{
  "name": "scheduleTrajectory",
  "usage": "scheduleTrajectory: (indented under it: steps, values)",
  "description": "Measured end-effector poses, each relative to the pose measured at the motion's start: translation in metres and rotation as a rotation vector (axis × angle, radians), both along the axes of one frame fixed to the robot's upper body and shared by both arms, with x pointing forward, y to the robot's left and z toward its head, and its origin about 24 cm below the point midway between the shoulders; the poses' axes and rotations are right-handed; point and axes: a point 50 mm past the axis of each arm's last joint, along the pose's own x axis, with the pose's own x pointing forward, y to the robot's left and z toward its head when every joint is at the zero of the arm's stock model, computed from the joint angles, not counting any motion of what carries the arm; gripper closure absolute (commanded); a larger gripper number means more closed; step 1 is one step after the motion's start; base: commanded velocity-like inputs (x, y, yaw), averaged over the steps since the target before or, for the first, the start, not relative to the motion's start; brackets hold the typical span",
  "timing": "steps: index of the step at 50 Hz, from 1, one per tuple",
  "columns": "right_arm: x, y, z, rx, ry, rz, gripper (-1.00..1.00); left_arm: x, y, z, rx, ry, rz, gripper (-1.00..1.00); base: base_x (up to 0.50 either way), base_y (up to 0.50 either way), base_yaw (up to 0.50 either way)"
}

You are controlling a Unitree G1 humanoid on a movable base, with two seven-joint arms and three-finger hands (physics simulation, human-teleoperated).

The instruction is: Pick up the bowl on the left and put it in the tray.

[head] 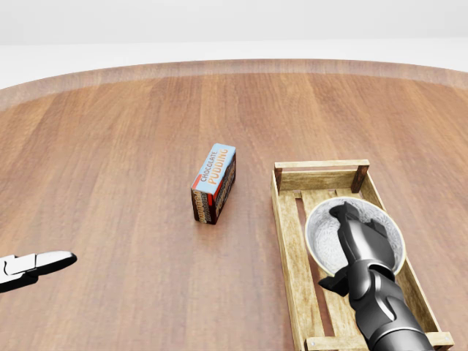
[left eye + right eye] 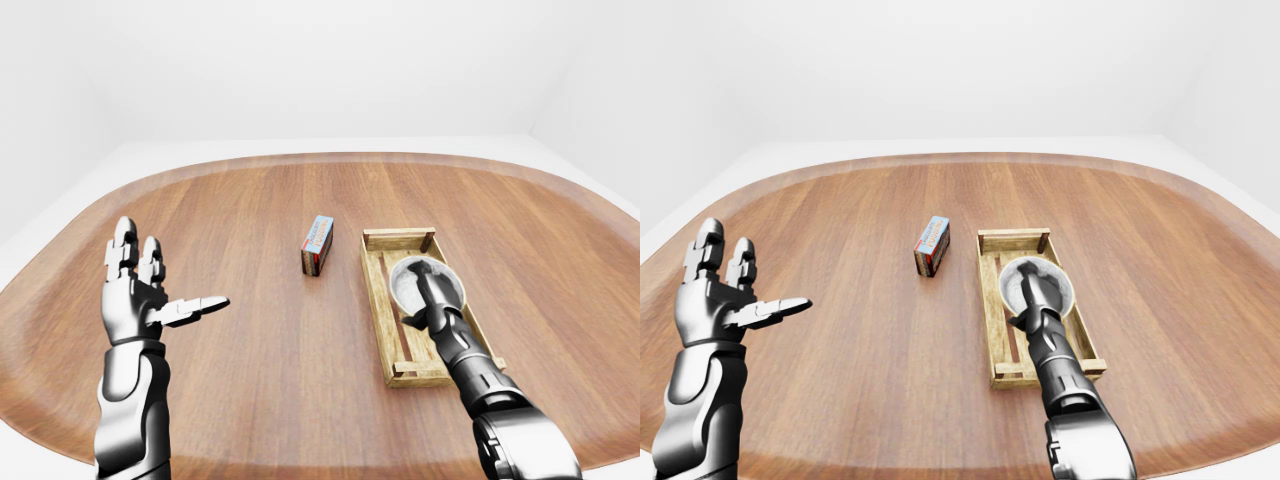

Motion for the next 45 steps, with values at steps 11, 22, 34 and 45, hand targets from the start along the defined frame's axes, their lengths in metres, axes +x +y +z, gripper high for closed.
scheduleTrajectory:
  steps: [11, 22, 34, 45]
  values:
    - [-0.004, 0.003, -0.004, 0.044, 0.020, 0.004, -1.00, 0.000, 0.000, 0.000, -0.001, 0.000, -0.001, -1.00, 0.00, 0.00, 0.00]
    - [-0.004, 0.005, -0.001, 0.059, 0.012, 0.026, -1.00, 0.000, -0.001, -0.001, -0.004, 0.001, -0.004, -1.00, 0.00, 0.00, 0.00]
    - [-0.003, 0.023, 0.031, 0.028, -0.077, 0.178, -1.00, 0.000, -0.002, -0.002, -0.005, 0.004, -0.007, -1.00, 0.00, 0.00, 0.00]
    - [-0.011, 0.051, 0.080, -0.082, -0.171, 0.356, -1.00, -0.001, -0.002, -0.002, -0.006, 0.007, -0.007, -1.00, 0.00, 0.00, 0.00]
